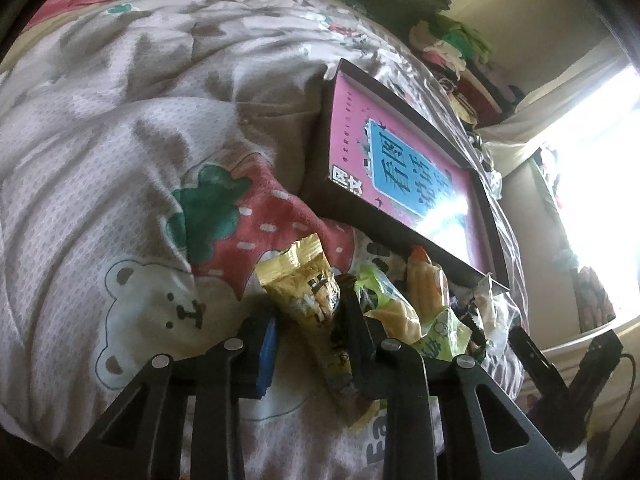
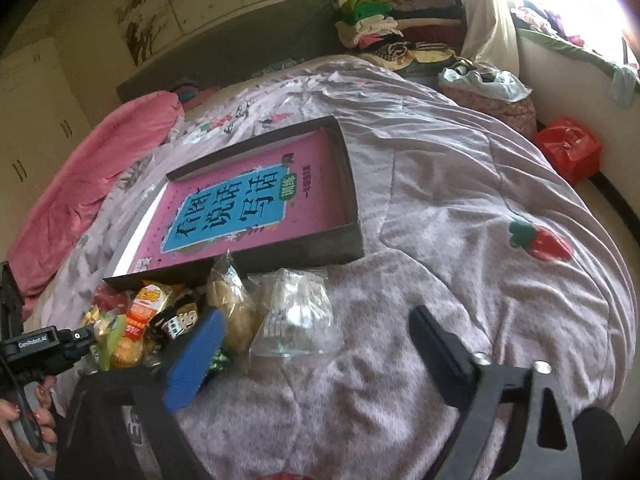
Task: Organize snacks
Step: 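Move left gripper to the yellow snack stick while right gripper approaches the clear cookie bag, then close left gripper on the yellow snack stick while right gripper grasps the clear cookie bag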
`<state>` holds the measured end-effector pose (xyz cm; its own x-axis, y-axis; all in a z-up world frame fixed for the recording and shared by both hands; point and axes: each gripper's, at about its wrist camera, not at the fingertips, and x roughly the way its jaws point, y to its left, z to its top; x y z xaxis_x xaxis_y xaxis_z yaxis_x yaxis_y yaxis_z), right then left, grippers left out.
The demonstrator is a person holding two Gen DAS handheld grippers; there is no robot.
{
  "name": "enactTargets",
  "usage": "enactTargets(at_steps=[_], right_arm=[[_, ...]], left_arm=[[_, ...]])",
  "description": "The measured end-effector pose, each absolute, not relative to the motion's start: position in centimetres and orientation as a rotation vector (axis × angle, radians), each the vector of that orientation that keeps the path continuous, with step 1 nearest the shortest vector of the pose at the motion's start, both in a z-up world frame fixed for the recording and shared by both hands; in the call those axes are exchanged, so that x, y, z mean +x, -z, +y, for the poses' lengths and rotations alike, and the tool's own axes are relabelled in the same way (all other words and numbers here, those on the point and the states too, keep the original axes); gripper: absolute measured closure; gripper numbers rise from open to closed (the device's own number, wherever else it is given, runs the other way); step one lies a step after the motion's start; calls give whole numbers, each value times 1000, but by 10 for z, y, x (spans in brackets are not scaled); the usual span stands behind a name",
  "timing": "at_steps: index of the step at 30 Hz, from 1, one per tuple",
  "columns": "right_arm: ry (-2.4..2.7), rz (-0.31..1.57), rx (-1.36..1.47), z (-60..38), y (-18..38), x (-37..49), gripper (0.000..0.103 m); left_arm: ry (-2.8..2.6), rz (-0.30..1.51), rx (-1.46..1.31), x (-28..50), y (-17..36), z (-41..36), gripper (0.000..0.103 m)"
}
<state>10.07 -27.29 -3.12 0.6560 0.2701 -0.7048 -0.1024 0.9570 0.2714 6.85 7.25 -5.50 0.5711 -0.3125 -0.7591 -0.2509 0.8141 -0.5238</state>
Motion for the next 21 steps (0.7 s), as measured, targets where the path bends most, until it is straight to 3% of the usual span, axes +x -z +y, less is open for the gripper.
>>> enactTargets(at_steps=[3, 7, 12, 21], right_arm=[[-233, 875, 226, -272, 39, 110, 38], [-249, 899, 229, -273, 48, 113, 44], [-290, 881, 187, -264, 48, 117, 59], [-337, 918, 288, -273, 61, 130, 59]], left_arm=[[48, 978, -645, 73, 55, 74, 75], [49, 972, -647, 75, 57, 77, 75], [54, 970, -652, 81, 58, 79, 75], [77, 976, -678, 101, 66, 81, 75]])
